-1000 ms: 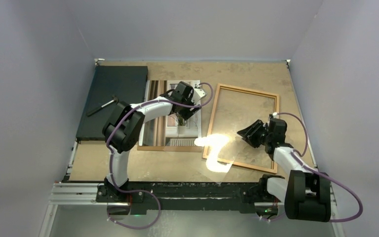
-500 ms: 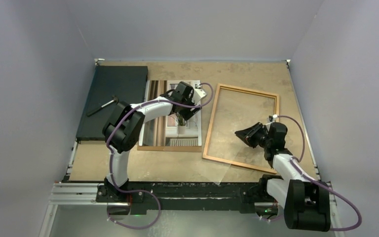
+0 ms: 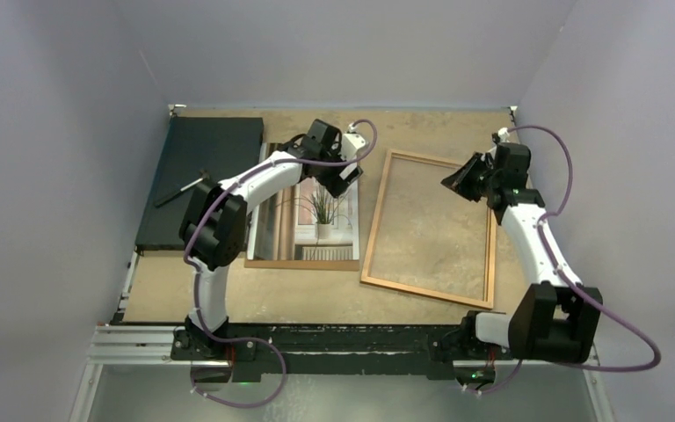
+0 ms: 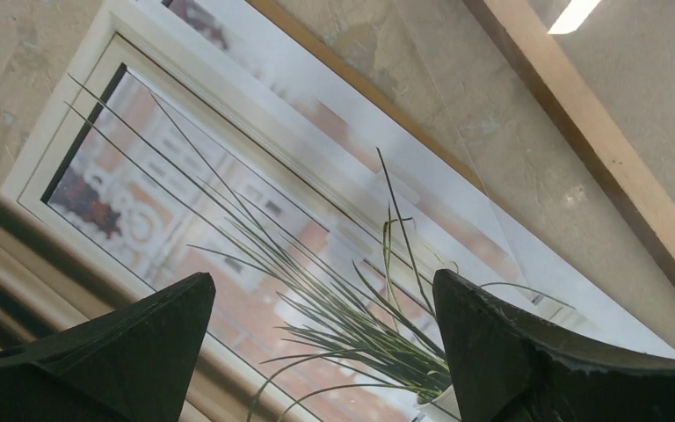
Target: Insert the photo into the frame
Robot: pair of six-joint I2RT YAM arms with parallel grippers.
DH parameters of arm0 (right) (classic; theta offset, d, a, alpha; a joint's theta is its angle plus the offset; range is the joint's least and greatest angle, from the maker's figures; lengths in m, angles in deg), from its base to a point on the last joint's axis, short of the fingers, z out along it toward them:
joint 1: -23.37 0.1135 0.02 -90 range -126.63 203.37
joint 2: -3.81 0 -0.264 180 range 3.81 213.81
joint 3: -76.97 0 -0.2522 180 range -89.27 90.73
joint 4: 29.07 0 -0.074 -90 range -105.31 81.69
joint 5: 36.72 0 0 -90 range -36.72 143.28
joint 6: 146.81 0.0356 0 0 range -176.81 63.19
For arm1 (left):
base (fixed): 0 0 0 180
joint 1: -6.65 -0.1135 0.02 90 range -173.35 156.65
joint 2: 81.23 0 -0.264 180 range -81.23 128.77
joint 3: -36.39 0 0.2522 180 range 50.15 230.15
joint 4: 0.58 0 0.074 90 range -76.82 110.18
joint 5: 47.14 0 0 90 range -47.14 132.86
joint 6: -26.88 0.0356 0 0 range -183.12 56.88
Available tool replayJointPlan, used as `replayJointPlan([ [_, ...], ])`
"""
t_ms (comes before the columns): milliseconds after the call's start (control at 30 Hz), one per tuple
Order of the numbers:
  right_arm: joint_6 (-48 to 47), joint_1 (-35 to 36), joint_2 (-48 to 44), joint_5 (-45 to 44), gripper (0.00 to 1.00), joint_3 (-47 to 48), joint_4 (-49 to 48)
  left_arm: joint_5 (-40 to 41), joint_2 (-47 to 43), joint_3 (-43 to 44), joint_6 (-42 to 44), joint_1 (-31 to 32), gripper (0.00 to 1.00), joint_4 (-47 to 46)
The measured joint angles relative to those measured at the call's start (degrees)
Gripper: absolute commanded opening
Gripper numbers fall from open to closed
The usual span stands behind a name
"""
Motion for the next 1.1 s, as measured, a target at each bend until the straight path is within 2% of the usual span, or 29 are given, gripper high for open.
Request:
replayJointPlan([
  [167,-7.2,0.0,5.4,-4.8,0.00,6.1,9.1,-1.2,0.5,1.4,0.0,-0.3,0.92,0.7],
  [333,-11.3,0.0,6.8,-9.9,0.00,8.9,13.9,-2.1,3.5,1.7,0.0,0.1,0.91,1.0],
  [767,-14.8,0.0,10.6,-16.9,0.00,11.5,16.2,-3.7,5.1,1.7,-1.5,2.6,0.87,0.9],
  [1100,-17.4,0.0,11.9,-17.7,0.00,14.6,16.1,-3.9,5.9,1.7,-2.4,3.1,0.84,0.1],
])
